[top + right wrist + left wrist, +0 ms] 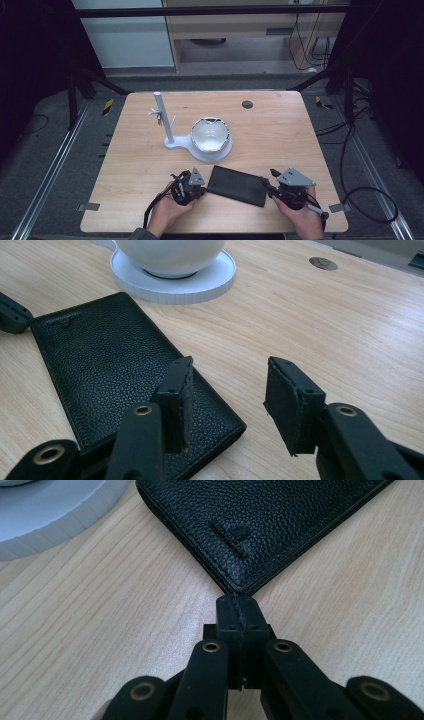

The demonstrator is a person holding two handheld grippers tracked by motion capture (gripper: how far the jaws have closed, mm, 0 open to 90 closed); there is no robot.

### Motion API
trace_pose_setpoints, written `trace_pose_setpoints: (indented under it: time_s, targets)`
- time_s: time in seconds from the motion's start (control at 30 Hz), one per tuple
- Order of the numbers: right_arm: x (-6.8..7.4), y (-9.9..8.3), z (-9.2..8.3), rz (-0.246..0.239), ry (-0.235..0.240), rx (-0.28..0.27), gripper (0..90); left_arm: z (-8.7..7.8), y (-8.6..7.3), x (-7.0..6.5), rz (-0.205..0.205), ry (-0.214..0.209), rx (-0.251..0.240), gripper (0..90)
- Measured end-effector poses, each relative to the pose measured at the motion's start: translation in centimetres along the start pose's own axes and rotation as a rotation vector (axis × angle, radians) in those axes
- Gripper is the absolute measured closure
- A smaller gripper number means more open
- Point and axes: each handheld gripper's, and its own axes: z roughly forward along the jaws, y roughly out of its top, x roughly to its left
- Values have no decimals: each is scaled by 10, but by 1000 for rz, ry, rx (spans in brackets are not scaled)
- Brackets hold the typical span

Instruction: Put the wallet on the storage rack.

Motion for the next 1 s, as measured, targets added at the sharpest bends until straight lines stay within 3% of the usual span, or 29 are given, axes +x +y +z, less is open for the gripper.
trace_pose_setpoints:
  time_s: [0.17, 0.27, 0.47, 0.6, 0.77, 1.0]
  targets:
    - [2, 1, 0, -6, 11, -3, 521, -2, 0, 0, -4, 1, -14, 900]
    - [7, 2, 2, -17, 42, 1, 471, -5, 1, 1, -11, -3, -37, 900]
    - [34, 6, 13, -78, 131, 56, 294, -10, 6, 4, -52, -26, -101, 899]
    - [52, 10, 25, -128, 146, 87, 196, -14, 10, 6, -59, -25, -123, 899]
    - [67, 15, 40, -189, 134, 174, 191, -16, 13, 9, -67, -31, -136, 899]
    - [73, 22, 49, -243, 89, 240, 263, -18, 16, 14, -93, -54, -163, 898]
